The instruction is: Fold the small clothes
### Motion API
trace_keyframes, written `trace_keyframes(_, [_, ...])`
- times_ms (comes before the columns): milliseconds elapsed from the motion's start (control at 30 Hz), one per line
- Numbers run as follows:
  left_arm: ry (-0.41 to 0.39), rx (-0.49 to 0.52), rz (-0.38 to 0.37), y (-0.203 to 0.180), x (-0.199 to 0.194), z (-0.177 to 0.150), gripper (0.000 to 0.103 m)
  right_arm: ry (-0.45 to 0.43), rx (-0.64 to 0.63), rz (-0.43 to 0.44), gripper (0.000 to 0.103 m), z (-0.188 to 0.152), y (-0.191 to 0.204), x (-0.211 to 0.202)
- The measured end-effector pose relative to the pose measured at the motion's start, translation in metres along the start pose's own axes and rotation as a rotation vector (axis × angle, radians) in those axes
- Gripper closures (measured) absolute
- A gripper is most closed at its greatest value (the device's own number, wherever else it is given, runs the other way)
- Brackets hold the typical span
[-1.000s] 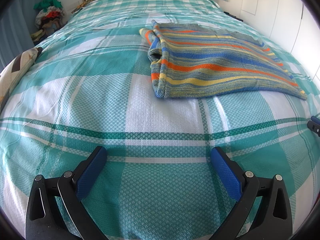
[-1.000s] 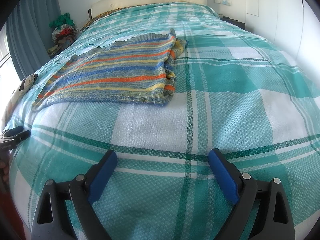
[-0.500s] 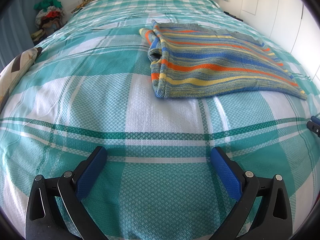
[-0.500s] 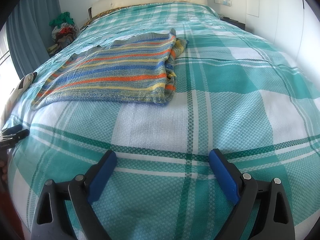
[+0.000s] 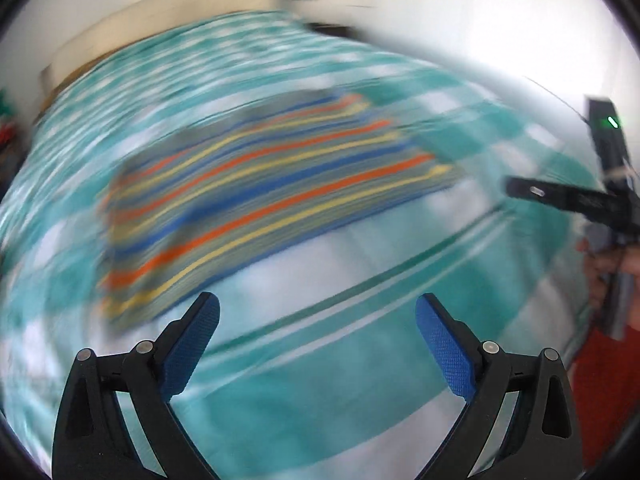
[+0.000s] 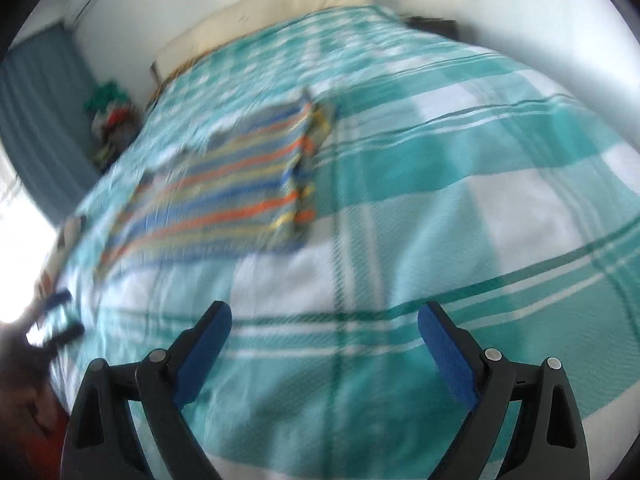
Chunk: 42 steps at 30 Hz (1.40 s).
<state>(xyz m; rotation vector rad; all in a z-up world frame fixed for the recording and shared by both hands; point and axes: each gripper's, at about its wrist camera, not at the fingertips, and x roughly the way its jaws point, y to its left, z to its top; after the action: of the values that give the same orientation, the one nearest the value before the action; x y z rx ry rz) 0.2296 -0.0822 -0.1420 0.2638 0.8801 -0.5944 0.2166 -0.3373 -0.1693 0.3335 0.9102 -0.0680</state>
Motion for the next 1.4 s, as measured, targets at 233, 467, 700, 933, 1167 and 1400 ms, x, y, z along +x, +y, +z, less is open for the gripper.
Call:
trace_keyframes(233, [0.048, 0.221, -0.125, -0.091, 0.097, 0.078, 0.016, -0.038, 0.098, 0.025, 0.010, 0.036, -0.036, -0.023])
trace_keyframes(467, [0.050, -0.043, -0.199, -0.063, 0.125, 0.086, 0.095, 0.094, 0.046, 0.247, 0.016, 0.145, -0.028, 0.036])
trace_keyframes(700, [-0.006, -0.057, -0.244, -0.059, 0.105, 0.081, 0.095, 0.347, 0.174, 0.322, 0.023, 0.197, -0.009, 0.199])
trace_keyframes(933, [-0.082, -0.155, -0.299, -0.030, 0.074, 0.075, 0.095, 0.241, 0.166, 0.233, 0.094, 0.212, 0.023, 0.203])
trace_keyframes(1167, [-0.197, -0.421, -0.286, 0.062, 0.000, 0.040, 0.095, 0.189, -0.101, 0.289, 0.094, 0.235, 0.143, 0.158])
trace_keyframes(1400, [-0.210, -0.714, -0.193, 0.158, -0.026, -0.030, 0.095, 0.253, -0.228, 0.355, 0.094, 0.202, 0.279, 0.196])
